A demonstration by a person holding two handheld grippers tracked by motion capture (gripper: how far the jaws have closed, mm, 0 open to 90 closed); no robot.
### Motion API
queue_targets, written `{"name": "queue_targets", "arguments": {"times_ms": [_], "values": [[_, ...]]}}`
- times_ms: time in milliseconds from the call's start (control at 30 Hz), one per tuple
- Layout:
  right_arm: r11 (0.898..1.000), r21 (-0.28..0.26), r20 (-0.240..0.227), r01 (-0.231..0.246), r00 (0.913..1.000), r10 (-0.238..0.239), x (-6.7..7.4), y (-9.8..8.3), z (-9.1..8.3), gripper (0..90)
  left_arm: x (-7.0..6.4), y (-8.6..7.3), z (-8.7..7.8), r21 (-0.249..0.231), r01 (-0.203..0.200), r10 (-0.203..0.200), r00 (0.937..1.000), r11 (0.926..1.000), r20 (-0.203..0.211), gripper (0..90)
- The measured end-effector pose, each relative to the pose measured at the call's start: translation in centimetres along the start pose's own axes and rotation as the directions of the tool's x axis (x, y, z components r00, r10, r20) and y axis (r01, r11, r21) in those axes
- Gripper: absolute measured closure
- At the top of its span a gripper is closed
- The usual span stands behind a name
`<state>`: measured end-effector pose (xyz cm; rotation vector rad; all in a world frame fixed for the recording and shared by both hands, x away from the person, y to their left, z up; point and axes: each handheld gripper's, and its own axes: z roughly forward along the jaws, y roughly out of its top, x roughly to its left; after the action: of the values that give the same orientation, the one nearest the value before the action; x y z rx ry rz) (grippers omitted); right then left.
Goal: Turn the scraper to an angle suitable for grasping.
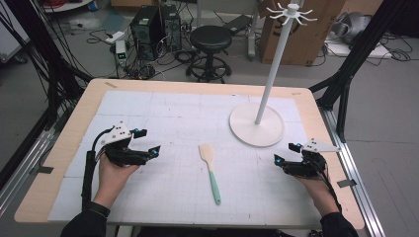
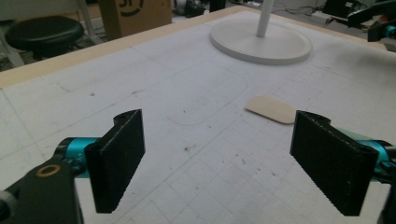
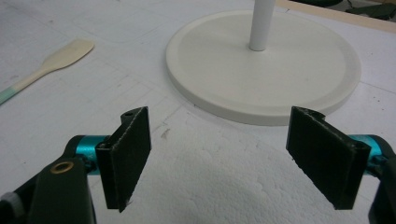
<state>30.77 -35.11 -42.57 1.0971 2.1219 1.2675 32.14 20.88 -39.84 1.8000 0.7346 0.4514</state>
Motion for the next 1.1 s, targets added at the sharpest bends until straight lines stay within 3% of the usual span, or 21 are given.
{"name": "queue_targets", "arguments": {"times_ms": [133,267,500,600,700,933,1100], "values": [[1.000,-0.010,0.004,0.003,1.0000,-0.003,0.1,0.1,-0.1,21.5,0.0,0.1,-0.2,-0.020,-0.003,0.002,0.9999,0.9998,-0.013,17.1],[1.000,-0.019,0.009,-0.015,0.9998,0.015,-0.1,0.2,-0.1,22.0,0.0,0.0,-0.1,-0.010,-0.007,0.007,0.9999,0.9999,-0.015,16.9],[1.000,-0.009,-0.013,-0.011,0.9999,0.011,0.2,0.3,0.2,24.3,0.2,-0.1,-0.4,-0.016,-0.012,0.011,0.9996,0.9998,-0.024,16.5],[1.000,-0.006,-0.024,-0.003,0.9997,0.003,0.4,0.4,0.4,26.3,0.3,-0.5,-0.6,-0.045,0.007,-0.009,0.9993,0.9990,-0.036,16.5],[1.000,-0.001,-0.038,0.011,0.9992,-0.011,0.6,0.4,0.6,27.8,0.5,-0.7,-0.8,-0.044,0.017,-0.018,0.9992,0.9989,-0.035,16.9],[1.000,0.006,-0.060,0.025,0.9979,-0.025,0.7,0.5,0.8,33.9,0.3,-1.0,-0.8,-0.032,0.008,-0.008,0.9999,0.9995,-0.009,23.8],[0.999,0.017,-0.074,0.033,0.9967,-0.031,0.8,0.5,1.0,37.7,0.0,-1.1,-0.7,-0.015,-0.010,0.010,0.9998,0.9998,0.014,35.5]]}}
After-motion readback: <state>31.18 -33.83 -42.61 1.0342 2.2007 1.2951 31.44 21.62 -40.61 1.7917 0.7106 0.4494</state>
